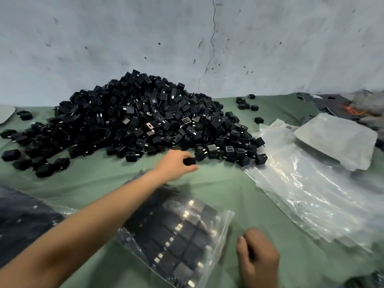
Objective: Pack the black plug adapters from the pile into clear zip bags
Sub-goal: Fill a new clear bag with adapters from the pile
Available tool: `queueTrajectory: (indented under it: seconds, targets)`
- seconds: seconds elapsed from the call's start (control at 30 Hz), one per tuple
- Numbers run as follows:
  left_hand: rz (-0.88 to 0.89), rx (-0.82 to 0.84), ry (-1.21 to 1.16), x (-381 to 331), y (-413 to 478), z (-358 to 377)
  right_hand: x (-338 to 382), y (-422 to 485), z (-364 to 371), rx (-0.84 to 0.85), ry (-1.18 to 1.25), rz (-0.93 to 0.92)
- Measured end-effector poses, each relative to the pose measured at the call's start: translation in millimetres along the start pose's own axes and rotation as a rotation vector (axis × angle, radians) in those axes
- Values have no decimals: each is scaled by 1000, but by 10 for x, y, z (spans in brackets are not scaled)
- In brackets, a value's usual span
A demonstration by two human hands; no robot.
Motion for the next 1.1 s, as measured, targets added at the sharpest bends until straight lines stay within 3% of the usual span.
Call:
queueTrajectory:
  seconds: [0.1, 0.3, 0.43, 0.73, 0.93, 1.1]
  targets:
    - [139, 50, -133, -535, -498, 48, 24, 58, -37, 5, 34, 47]
    - [139, 298, -518, -772, -1121, 262, 516, 179, 193, 309, -2, -123]
    - [154, 221, -535, -742, -1229, 218, 620, 137, 221, 358, -39, -155]
    - [220, 87, -479, -931, -1462, 130, 465, 55, 14, 335, 78, 43]
    - [317, 2, 202, -1084, -1683, 417, -100, -115, -164, 322, 127, 373]
    - [295, -8, 282, -1069, -1690, 458, -85, -230, -70, 449, 73, 312]
Point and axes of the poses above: each hand's wrist, its own y-axis towards the middle knuckle, its own z-axis out of the palm, x = y × z, the point moved 10 cm from there along y, towards the middle knuckle, and after that the axes turned 1 degree about x, right-handed, at the moved point
